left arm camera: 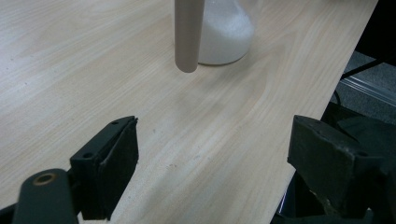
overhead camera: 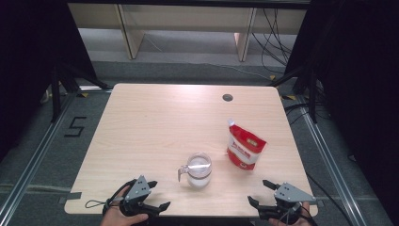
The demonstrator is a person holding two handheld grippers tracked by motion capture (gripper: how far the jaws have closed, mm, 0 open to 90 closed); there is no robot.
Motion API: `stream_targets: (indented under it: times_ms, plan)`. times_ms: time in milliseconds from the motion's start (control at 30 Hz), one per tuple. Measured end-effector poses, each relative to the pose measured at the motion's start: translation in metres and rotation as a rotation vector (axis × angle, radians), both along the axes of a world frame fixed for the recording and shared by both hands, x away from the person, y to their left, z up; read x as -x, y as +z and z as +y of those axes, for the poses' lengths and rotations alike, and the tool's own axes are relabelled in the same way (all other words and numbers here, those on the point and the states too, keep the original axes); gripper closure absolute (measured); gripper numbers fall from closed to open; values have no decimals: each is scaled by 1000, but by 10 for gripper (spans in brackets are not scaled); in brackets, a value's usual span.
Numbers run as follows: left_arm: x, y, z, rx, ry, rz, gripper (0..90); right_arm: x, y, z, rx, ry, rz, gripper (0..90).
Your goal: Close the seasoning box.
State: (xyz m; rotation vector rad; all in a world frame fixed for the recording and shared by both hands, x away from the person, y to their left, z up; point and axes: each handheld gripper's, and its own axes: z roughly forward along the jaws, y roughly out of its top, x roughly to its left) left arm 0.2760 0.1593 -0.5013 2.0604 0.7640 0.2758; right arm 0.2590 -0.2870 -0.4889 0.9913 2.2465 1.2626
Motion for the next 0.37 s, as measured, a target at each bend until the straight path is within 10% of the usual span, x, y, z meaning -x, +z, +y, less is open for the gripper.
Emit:
stream_targets:
  times_ms: [367]
  plan:
    - [-1, 1, 1, -7, -8, -5, 159, -2, -2, 0, 2, 9, -5, 189]
